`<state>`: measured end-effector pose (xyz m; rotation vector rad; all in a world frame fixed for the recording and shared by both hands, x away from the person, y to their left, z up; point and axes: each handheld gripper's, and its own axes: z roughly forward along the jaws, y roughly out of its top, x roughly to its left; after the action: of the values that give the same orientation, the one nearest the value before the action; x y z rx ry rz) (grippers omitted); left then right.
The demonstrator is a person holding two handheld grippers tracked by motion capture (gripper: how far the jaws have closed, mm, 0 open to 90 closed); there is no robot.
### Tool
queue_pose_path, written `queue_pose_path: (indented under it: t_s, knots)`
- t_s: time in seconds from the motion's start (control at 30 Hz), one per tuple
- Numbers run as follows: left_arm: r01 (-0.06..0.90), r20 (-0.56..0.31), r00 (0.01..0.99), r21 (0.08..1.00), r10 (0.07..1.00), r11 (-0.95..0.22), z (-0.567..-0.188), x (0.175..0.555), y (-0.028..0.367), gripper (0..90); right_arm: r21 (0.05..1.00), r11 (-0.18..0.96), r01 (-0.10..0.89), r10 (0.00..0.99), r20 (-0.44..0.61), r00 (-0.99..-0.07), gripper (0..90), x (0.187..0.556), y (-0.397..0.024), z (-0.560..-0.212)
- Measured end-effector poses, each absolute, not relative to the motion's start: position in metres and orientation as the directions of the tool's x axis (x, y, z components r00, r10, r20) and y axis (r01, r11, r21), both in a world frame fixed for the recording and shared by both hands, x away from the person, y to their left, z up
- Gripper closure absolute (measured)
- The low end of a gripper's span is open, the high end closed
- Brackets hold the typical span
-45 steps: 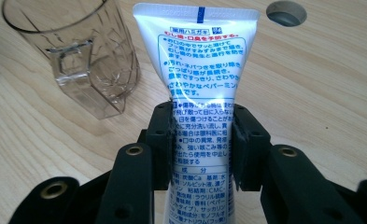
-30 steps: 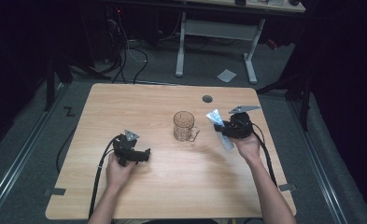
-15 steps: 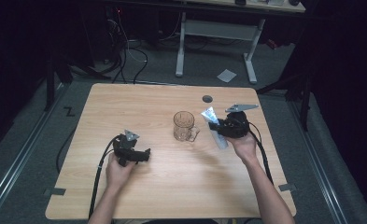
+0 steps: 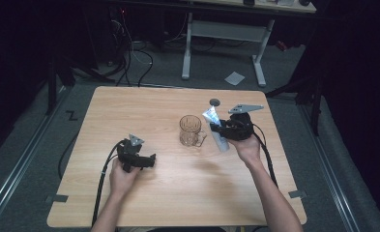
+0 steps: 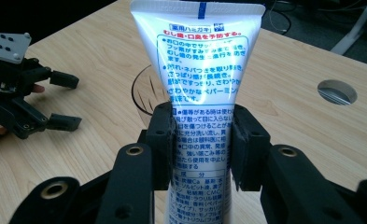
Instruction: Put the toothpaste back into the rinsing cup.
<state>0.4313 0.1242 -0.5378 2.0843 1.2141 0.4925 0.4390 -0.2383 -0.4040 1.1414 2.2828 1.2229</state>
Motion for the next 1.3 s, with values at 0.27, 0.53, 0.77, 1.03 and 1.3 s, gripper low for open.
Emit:
queue_pose_path:
  t_s: [0.27, 0.53, 0.77, 1.03, 1.3]
  knots:
    - [0.617, -0.009, 0.496, 0.708, 0.868, -0.345, -0.538, 0.431, 0.124, 3.5, 0.811, 0.319, 0.490, 0.757, 0.093, -0.647, 65.2, 0.442, -0.229, -0.400]
    - [0.617, -0.009, 0.496, 0.708, 0.868, -0.345, -0.538, 0.431, 0.124, 3.5, 0.828, 0.303, 0.472, 0.749, 0.099, -0.655, 65.2, 0.444, -0.222, -0.394]
    - [0.617, -0.009, 0.496, 0.708, 0.868, -0.345, -0.538, 0.431, 0.124, 3.5, 0.831, 0.296, 0.470, 0.750, 0.102, -0.653, 65.2, 0.448, -0.217, -0.391]
    - [0.617, -0.010, 0.496, 0.708, 0.868, -0.344, -0.538, 0.431, 0.124, 3.6, 0.840, 0.292, 0.458, 0.753, 0.093, -0.651, 65.3, 0.454, -0.211, -0.384]
    - [0.617, -0.010, 0.496, 0.708, 0.868, -0.344, -0.538, 0.431, 0.124, 3.6, 0.849, 0.283, 0.446, 0.761, 0.085, -0.644, 65.3, 0.462, -0.204, -0.379]
